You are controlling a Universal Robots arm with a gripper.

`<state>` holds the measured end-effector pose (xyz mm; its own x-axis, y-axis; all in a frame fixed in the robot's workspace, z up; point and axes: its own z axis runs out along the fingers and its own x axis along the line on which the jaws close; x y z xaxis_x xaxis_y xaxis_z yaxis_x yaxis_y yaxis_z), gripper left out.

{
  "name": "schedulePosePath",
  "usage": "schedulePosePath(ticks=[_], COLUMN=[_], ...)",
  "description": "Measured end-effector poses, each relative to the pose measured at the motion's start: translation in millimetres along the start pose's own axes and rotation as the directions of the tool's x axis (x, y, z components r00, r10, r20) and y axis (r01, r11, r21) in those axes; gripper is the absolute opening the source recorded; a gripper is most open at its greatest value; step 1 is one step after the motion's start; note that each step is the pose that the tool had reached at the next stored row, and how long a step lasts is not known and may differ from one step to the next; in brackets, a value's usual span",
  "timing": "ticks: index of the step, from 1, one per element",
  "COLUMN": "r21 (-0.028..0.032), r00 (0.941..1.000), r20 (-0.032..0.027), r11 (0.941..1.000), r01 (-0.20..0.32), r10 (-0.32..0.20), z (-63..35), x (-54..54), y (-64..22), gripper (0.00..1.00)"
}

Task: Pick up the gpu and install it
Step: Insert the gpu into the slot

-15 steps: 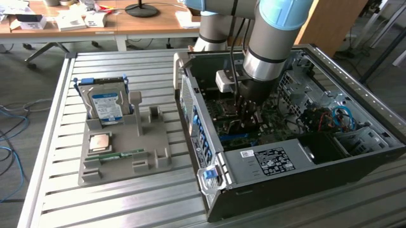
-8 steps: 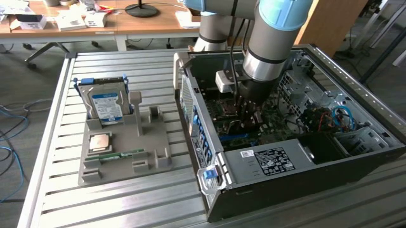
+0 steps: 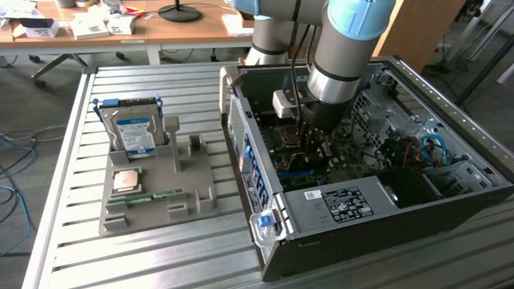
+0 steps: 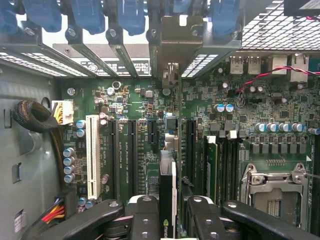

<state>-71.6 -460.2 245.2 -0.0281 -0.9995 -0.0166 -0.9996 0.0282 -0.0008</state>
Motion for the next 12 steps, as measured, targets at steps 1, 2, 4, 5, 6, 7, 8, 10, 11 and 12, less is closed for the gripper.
schedulePosePath(ticks=[1,2,4,5,6,7,8,10,11,12], r21=[0.0000,-0.0001,0.0000,0.0000,0.0000,0.0000,0.0000,0.0000,0.0000,0.0000], r00=[1.0000,1.0000,1.0000,1.0000,1.0000,1.0000,1.0000,1.0000,1.0000,1.0000], r20=[0.0000,-0.0001,0.0001,0.0000,-0.0001,-0.0001,-0.0002,0.0000,0.0000,0.0000], r11=[1.0000,1.0000,1.0000,1.0000,1.0000,1.0000,1.0000,1.0000,1.0000,1.0000], r01=[0.000,0.000,0.000,0.000,0.000,0.000,0.000,0.000,0.000,0.000], r10=[0.000,0.000,0.000,0.000,0.000,0.000,0.000,0.000,0.000,0.000], z=[0.0,0.0,0.9,0.9,0.9,0.9,0.9,1.0,1.0,1.0], x=[0.0,0.0,0.0,0.0,0.0,0.0,0.0,0.0,0.0,0.0], y=[0.0,0.0,0.0,0.0,0.0,0.0,0.0,0.0,0.0,0.0], gripper=[0.27,0.27,0.27,0.27,0.27,0.27,0.27,0.27,0.27,0.27])
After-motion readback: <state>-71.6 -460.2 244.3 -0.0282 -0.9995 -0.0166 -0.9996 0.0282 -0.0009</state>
